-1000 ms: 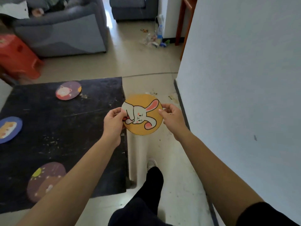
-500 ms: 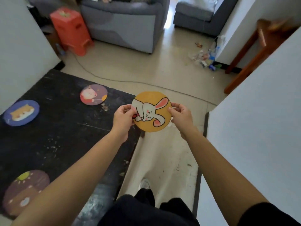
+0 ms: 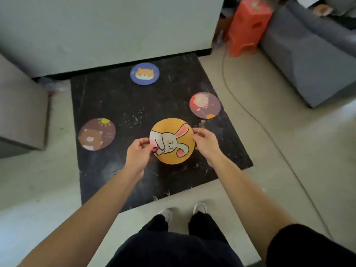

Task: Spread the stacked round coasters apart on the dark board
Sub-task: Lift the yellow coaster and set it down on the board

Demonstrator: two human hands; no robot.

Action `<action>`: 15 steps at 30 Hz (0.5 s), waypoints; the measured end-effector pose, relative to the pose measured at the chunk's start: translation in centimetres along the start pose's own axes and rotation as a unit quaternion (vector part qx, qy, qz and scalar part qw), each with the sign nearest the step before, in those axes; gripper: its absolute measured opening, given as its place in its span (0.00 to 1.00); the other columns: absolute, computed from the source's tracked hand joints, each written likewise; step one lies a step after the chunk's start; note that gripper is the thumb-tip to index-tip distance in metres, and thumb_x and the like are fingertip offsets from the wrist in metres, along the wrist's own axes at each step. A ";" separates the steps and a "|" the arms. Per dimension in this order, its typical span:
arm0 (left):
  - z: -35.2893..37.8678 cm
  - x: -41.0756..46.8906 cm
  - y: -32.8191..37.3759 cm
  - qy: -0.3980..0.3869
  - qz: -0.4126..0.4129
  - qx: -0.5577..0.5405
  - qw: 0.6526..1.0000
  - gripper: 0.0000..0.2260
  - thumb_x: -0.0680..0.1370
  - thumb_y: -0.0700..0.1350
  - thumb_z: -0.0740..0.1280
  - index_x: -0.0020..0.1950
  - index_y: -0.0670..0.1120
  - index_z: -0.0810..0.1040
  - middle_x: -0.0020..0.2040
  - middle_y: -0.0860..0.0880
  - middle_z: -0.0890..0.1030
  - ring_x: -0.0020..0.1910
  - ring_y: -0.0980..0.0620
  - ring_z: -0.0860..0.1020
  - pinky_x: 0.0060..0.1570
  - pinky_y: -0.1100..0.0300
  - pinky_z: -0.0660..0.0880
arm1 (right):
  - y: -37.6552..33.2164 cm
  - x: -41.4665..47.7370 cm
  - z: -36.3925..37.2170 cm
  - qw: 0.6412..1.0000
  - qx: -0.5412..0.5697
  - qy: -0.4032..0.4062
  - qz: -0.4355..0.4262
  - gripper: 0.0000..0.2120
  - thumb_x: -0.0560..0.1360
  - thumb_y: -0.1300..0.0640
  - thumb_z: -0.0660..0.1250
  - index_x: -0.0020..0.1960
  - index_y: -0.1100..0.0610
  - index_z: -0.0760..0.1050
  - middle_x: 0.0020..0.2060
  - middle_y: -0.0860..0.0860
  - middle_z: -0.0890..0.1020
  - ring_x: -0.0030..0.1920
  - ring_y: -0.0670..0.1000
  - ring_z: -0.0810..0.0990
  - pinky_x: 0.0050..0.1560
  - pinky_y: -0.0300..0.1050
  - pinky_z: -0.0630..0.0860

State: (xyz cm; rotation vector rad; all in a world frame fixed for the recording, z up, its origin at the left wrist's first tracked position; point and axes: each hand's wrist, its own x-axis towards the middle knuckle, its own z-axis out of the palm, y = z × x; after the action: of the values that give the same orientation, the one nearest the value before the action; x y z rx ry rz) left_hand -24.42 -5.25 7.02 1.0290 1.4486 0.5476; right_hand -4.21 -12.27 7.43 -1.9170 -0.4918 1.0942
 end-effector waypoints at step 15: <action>0.4 -2.1 -12.6 0.084 -0.164 0.005 0.983 0.15 0.78 0.42 0.67 0.64 0.46 0.74 0.54 0.49 0.80 0.52 0.47 0.78 0.49 0.49 0.77 | 10.2 3.0 3.0 0.952 -0.240 -0.180 0.063 0.19 0.77 0.58 0.62 0.67 0.59 0.74 0.61 0.56 0.81 0.56 0.54 0.80 0.60 0.60 0.78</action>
State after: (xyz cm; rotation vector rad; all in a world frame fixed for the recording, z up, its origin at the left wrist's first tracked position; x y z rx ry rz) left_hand -27.68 -13.33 -2.31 0.7426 1.7308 0.3958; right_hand -5.84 -14.51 -3.29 -2.1906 -0.9167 1.5269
